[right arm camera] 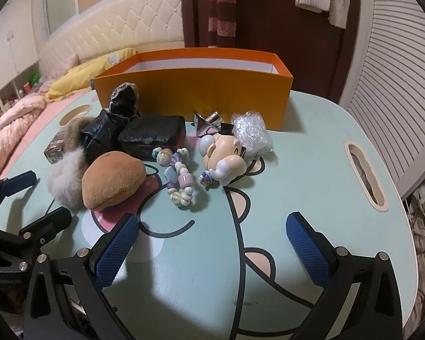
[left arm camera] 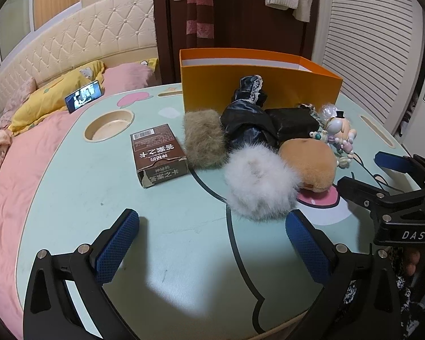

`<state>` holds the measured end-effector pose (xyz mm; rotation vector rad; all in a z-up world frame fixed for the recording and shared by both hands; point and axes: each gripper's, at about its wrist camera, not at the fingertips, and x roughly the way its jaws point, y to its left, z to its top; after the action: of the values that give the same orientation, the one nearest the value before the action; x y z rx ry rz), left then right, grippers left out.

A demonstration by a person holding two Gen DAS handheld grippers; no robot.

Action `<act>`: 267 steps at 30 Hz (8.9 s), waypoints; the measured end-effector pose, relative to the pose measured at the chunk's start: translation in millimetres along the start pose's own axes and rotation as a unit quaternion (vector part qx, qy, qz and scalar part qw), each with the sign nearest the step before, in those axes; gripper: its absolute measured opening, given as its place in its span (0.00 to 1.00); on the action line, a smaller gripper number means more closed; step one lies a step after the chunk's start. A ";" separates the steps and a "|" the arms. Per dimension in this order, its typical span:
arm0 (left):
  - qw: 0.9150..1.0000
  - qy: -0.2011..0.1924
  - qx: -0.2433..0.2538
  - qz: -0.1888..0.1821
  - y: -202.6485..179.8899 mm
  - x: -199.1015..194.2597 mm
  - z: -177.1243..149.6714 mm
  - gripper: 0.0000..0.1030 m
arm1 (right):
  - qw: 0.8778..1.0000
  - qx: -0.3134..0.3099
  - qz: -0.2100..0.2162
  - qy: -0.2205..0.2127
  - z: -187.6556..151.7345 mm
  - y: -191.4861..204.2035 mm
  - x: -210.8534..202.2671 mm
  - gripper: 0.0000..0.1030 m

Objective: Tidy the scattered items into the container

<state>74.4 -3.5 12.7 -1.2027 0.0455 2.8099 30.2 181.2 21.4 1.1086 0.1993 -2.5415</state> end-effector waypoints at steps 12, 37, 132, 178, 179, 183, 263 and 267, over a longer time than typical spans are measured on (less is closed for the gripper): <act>1.000 0.001 0.001 -0.002 0.8 0.8 1.8 1.00 | 1.000 -0.016 0.017 -0.018 -3.6 1.0 -1.2 1.00; 0.995 -0.030 -0.090 -0.033 77.1 -7.1 39.9 0.68 | 0.992 -0.041 0.103 -0.063 11.2 26.8 -24.5 0.22; 0.994 -0.061 -0.058 -0.073 46.6 -14.5 102.4 0.74 | 0.993 0.028 0.073 -0.092 105.4 -26.9 -32.2 0.58; 0.998 -0.046 -0.026 0.022 24.1 -6.4 -14.3 0.99 | 0.997 -0.055 0.054 -0.016 39.3 32.6 1.5 0.34; 0.998 -0.046 -0.026 0.021 24.1 -6.6 -14.4 0.99 | 0.997 -0.058 0.052 -0.005 40.1 33.4 7.1 0.34; 0.997 -0.074 -0.031 -0.005 26.9 -17.6 -14.2 0.99 | 0.997 -0.052 0.061 0.020 37.9 29.2 22.1 0.16; 0.994 -0.027 -0.053 -0.092 18.7 81.5 182.7 0.62 | 0.994 -0.011 0.090 -0.056 166.1 -12.0 62.5 0.30; 0.993 -0.030 -0.049 -0.104 19.4 71.9 178.8 0.63 | 0.993 0.001 0.095 -0.065 163.4 -16.6 54.3 0.40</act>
<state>-105.6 -7.3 84.0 -1.0705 -0.2124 2.6914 -121.3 138.3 92.9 0.9122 0.0560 -2.4321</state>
